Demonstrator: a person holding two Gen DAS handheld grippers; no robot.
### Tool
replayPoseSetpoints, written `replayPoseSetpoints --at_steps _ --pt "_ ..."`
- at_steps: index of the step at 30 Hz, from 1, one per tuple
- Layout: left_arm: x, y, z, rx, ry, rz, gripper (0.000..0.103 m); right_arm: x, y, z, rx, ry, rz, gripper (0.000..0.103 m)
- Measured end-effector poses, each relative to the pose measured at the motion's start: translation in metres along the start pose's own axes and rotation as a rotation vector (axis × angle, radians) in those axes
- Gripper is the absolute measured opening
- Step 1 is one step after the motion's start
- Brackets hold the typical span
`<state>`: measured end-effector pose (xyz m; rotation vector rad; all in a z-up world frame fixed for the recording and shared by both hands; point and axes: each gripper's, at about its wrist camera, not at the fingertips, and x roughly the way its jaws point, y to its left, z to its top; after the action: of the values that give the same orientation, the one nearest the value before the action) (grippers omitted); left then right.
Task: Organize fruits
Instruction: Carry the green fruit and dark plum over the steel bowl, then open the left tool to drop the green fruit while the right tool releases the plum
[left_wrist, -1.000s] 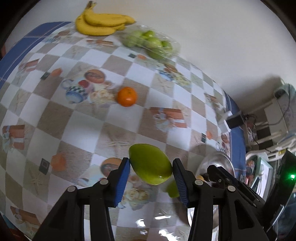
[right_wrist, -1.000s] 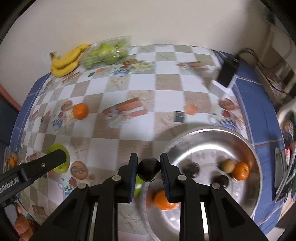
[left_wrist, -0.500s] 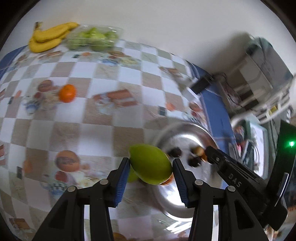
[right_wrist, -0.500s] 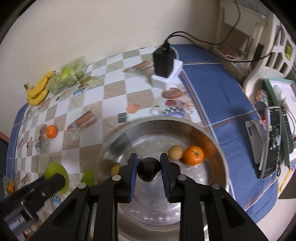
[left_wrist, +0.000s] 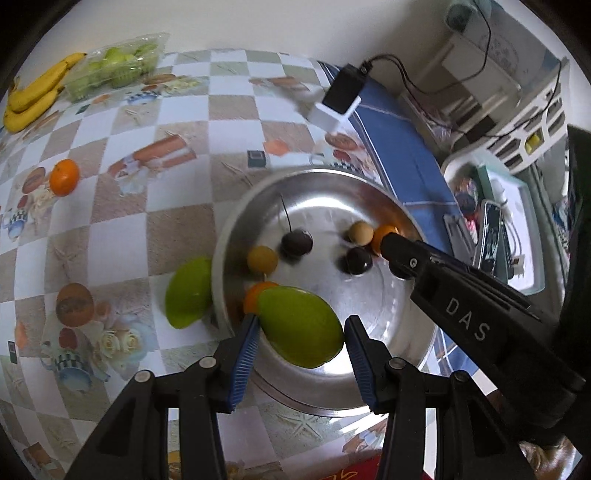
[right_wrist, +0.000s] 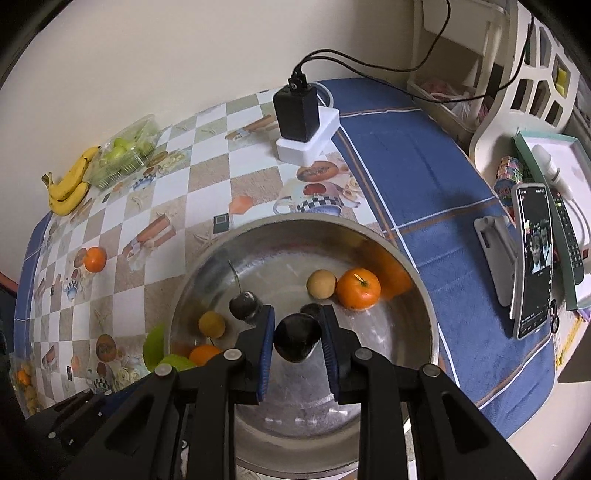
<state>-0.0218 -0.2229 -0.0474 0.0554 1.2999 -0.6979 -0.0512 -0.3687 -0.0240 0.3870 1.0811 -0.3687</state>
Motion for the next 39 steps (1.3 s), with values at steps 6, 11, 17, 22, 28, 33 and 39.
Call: replayPoseSetpoints --at_steps 6,11,17,22,28,33,39 --pt "0.011 -0.007 -0.002 0.024 0.025 0.020 0.051 0.005 -0.006 -0.008 0.001 0.022 0.000 0.026" --pt "0.020 -0.009 -0.003 0.029 0.042 0.039 0.051 0.013 -0.014 -0.011 0.022 0.047 -0.008 0.026" --pt "0.024 -0.011 -0.004 0.038 0.046 0.047 0.051 0.022 -0.014 -0.014 0.011 0.074 -0.031 0.026" --pt "0.028 -0.011 -0.004 0.041 0.053 0.056 0.050 0.028 -0.015 -0.015 0.007 0.094 -0.043 0.026" --pt "0.033 -0.012 -0.003 0.041 0.054 0.056 0.050 0.033 -0.013 -0.016 0.004 0.109 -0.043 0.027" --pt "0.035 -0.015 -0.002 0.047 0.052 0.040 0.044 0.037 -0.016 -0.017 0.012 0.122 -0.050 0.027" --pt "0.037 -0.015 -0.002 0.049 0.056 0.045 0.044 0.041 -0.019 -0.018 0.021 0.133 -0.056 0.027"
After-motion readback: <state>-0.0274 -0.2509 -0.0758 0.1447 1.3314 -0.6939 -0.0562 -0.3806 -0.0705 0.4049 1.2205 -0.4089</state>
